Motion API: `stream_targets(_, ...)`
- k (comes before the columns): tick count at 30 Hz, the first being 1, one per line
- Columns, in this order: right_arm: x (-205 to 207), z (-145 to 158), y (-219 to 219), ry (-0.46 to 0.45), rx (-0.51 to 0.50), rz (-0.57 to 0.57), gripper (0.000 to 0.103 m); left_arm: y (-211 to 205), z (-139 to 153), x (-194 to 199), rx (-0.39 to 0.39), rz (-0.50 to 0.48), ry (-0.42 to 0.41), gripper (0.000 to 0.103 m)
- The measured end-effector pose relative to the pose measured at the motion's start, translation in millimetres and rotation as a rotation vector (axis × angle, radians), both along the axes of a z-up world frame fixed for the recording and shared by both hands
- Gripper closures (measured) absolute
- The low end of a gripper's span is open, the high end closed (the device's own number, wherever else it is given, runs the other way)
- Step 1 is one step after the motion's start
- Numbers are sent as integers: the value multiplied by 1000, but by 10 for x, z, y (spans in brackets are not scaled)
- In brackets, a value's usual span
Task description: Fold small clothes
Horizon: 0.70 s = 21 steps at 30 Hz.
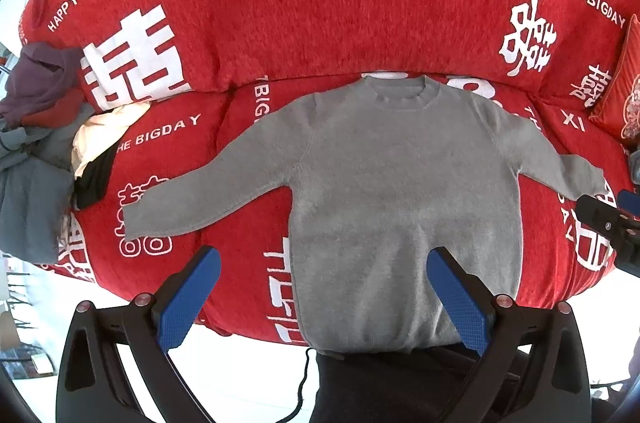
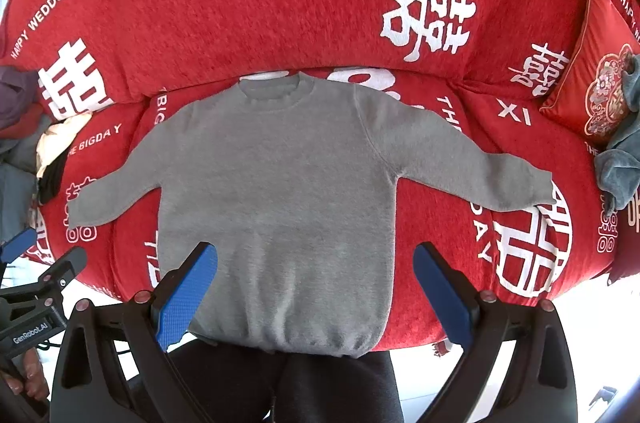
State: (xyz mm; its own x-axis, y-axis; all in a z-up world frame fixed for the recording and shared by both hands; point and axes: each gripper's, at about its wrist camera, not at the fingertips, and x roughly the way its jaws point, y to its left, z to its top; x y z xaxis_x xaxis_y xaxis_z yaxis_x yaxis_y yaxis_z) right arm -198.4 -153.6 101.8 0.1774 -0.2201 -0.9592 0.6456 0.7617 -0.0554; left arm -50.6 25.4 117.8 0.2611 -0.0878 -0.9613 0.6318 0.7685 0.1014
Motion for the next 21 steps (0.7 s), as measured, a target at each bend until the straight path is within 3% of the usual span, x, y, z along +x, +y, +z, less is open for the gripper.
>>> stream_targets(21, 56, 36, -77, 10, -11, -15, 4, -169, 24, 18, 0, -52, -21, 0)
